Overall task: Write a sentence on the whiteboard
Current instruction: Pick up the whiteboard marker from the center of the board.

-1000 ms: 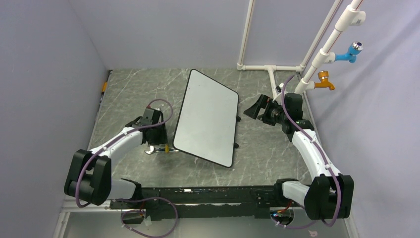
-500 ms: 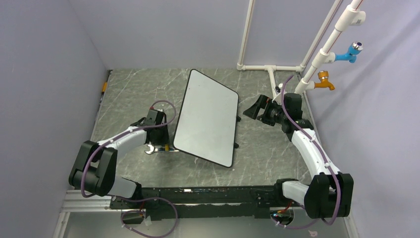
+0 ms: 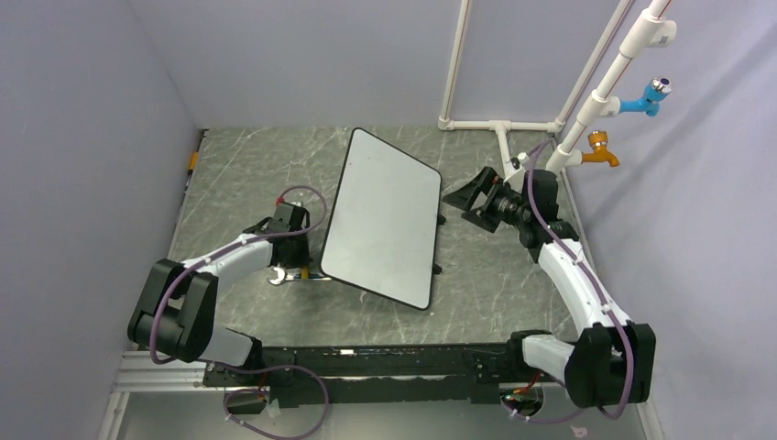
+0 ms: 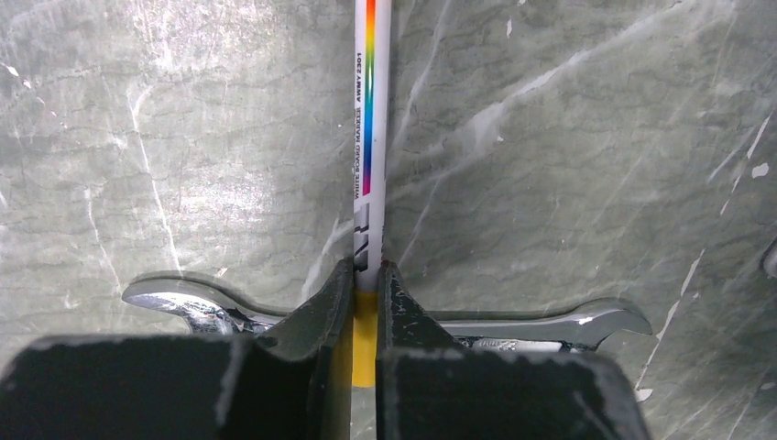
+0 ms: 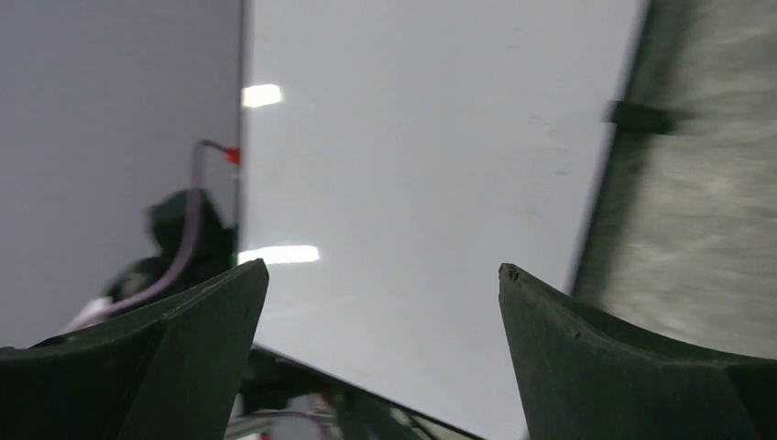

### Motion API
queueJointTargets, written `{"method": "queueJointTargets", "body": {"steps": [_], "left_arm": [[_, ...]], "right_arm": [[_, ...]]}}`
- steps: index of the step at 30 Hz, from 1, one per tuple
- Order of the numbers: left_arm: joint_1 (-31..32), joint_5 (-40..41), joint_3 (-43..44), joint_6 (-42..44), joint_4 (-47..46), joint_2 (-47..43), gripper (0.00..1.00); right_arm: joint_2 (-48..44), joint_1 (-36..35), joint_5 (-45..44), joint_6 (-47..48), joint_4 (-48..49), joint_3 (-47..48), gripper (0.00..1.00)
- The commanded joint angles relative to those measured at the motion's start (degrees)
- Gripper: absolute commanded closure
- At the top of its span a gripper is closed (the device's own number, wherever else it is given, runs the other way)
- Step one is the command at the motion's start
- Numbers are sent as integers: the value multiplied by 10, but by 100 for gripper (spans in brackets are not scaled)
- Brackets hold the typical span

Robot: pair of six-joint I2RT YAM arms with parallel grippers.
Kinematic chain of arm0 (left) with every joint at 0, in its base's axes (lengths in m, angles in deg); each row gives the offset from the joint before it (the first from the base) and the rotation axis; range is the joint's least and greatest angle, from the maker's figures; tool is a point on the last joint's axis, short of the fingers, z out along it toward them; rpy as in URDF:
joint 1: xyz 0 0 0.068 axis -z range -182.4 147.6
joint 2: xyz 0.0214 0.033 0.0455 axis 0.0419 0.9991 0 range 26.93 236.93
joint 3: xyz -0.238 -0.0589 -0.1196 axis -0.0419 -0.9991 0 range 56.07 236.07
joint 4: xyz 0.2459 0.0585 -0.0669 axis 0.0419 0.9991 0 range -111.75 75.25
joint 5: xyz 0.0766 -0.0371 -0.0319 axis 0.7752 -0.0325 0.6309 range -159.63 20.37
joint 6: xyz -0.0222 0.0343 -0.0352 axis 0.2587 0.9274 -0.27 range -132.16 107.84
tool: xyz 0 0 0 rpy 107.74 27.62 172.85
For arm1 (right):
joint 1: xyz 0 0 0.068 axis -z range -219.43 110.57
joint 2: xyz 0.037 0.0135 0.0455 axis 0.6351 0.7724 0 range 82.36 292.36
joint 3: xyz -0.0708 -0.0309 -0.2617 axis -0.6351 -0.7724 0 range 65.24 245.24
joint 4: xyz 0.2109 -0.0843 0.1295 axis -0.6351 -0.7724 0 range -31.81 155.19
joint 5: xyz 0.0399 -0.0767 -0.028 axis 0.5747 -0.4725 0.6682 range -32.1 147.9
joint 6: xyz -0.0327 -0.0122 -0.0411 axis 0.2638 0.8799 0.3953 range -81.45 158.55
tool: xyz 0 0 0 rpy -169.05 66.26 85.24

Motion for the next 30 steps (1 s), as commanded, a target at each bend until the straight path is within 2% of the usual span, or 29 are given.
{"method": "queueJointTargets", "body": {"steps": [1,4,7,12,15,19,22,25,30], "left_arm": [[4,14,-7,-16,-13,-11,96],[4,26,-8,-15,-3,-25,99],[4,33,-12,-17,2,-36,100],[4,38,-8,-18,15,-49,100],[3,34,-3,-21,22,-63,100],[3,28,8,-23,38,-82,100],[4,33,10,-23,50,-102,100],[4,42,12,-19,66,-124,100],[3,38,6,-17,78,-150,100]], "right_arm": [[-77,-42,42,-228,158,9,0],[-115,-119,4,-304,246,7,0],[-128,-171,-32,-342,266,37,0],[-121,-182,-17,-436,212,103,0],[-113,-182,25,-455,249,127,0],[-119,-181,24,-491,236,119,0],[-121,-178,29,-533,303,86,0],[-143,-174,3,-519,305,79,0],[-200,-174,-74,-438,221,106,0]]}}
